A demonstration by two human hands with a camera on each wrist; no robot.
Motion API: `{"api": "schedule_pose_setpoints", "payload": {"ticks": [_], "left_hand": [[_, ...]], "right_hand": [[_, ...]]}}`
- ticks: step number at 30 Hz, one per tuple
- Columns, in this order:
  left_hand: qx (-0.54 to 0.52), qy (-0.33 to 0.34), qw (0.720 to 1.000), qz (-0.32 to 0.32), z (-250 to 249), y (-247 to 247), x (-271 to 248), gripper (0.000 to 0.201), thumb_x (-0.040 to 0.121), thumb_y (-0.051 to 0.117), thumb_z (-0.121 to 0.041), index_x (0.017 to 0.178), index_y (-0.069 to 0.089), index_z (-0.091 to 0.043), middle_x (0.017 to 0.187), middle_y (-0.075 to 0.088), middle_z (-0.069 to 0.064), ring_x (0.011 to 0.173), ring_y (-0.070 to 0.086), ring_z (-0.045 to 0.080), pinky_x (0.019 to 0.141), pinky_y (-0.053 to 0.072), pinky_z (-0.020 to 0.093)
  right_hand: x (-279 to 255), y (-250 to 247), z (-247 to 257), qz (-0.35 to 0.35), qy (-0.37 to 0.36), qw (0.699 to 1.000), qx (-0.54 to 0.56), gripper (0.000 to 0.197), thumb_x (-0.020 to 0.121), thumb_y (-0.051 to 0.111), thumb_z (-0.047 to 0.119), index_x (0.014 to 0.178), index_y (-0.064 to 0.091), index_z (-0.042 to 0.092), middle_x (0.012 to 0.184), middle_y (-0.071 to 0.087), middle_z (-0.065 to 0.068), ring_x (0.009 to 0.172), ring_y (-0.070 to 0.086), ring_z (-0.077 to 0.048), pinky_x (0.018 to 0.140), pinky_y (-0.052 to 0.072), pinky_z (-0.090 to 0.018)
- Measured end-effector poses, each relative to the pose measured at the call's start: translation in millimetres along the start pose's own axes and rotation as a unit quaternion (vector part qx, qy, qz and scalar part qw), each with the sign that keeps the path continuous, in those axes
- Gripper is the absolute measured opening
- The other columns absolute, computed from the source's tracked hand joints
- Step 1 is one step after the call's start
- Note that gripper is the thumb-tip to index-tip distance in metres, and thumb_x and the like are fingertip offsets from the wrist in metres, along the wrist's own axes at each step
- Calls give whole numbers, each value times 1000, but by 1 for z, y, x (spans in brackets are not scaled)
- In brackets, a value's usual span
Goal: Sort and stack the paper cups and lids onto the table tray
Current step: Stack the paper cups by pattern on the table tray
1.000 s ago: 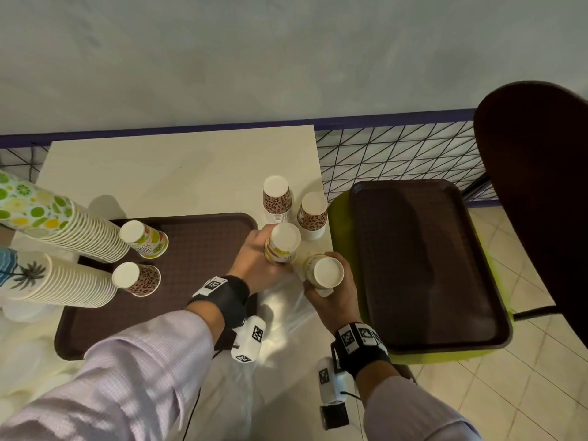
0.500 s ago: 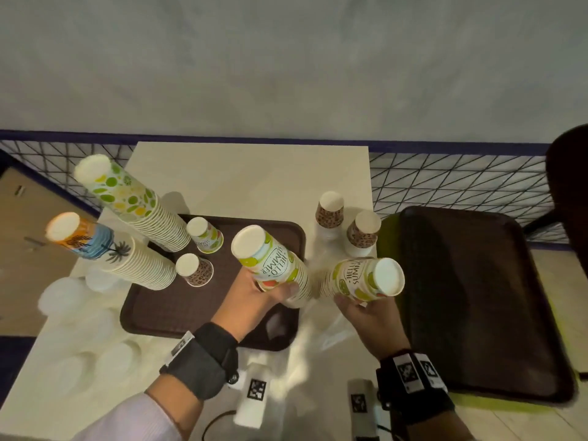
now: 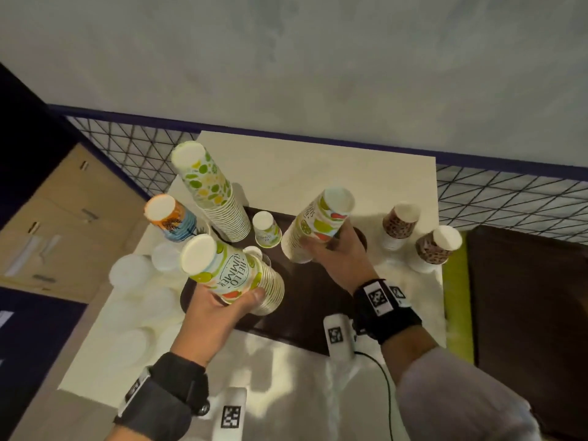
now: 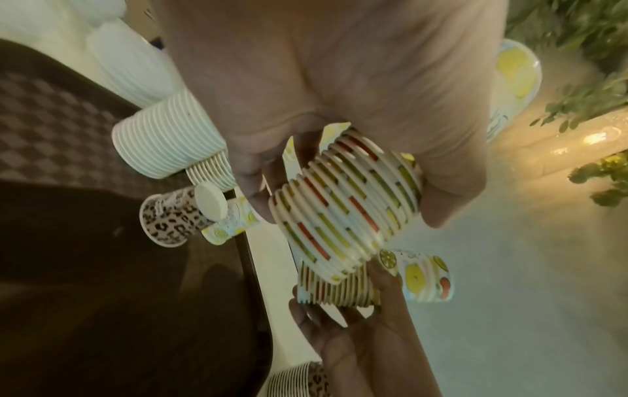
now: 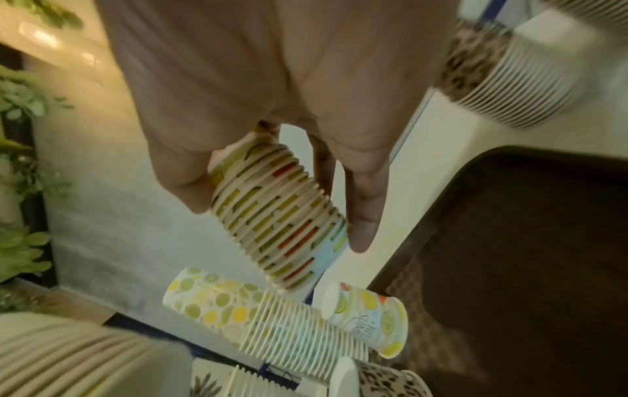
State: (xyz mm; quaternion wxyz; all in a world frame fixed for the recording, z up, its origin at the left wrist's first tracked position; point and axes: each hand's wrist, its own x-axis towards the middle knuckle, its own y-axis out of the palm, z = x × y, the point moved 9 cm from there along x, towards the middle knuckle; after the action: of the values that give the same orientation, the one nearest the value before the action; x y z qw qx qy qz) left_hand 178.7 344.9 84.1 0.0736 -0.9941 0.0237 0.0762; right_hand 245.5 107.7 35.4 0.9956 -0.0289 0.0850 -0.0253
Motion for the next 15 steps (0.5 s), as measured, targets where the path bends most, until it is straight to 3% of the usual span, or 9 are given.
{"api": "schedule_pose_setpoints", "payload": {"ticks": [4, 5, 7, 9, 12, 15], "left_hand": [[-4, -17, 1000, -24, 8, -31, 1, 71, 59, 91, -44, 123, 64, -31, 117, 75, -22, 112, 70, 4, 88, 57, 20], [1, -22, 999, -27, 10, -36, 2, 70, 61, 97, -38, 121, 64, -33, 114, 75, -25, 111, 70, 2, 90, 55, 22], [-2, -30, 999, -36, 14, -46, 4, 65, 62, 93, -26, 120, 63, -33, 111, 75, -28, 110, 70, 0, 92, 53, 28], [-16, -32, 999, -33, 18, -54, 8, 71, 64, 97, -25, 126, 63, -27, 119, 75, -18, 117, 69, 8, 95, 55, 31], [-20, -20, 999, -19, 21, -64, 10, 82, 63, 92, -38, 136, 60, -17, 126, 74, -13, 120, 68, 9, 92, 57, 21], [-17, -24, 999, -15, 22, -70, 12, 75, 65, 96, -31, 131, 59, -25, 118, 74, -25, 115, 68, 1, 86, 55, 12]], "right_hand": [[42, 40, 23, 0, -37, 999, -35, 58, 81, 82, 25, 130, 52, 24, 120, 68, 12, 108, 65, 3, 92, 52, -19], [53, 50, 24, -2, -42, 998, -52, 59, 79, 83, 29, 130, 51, 27, 120, 67, 12, 109, 65, 1, 93, 52, -21], [73, 67, 22, -11, -43, 995, -85, 67, 72, 82, 44, 130, 49, 35, 123, 64, 6, 114, 64, -10, 99, 54, -37], [88, 83, 17, -15, -41, 993, -112, 72, 67, 80, 51, 130, 47, 39, 123, 63, 6, 116, 62, -17, 101, 53, -47], [104, 102, 8, -13, -48, 987, -153, 77, 67, 79, 51, 135, 44, 40, 122, 62, 5, 114, 61, -18, 101, 52, -46], [111, 114, -6, -9, -44, 985, -168, 77, 72, 81, 42, 140, 43, 37, 124, 56, 0, 110, 58, -15, 100, 49, -34]]}}
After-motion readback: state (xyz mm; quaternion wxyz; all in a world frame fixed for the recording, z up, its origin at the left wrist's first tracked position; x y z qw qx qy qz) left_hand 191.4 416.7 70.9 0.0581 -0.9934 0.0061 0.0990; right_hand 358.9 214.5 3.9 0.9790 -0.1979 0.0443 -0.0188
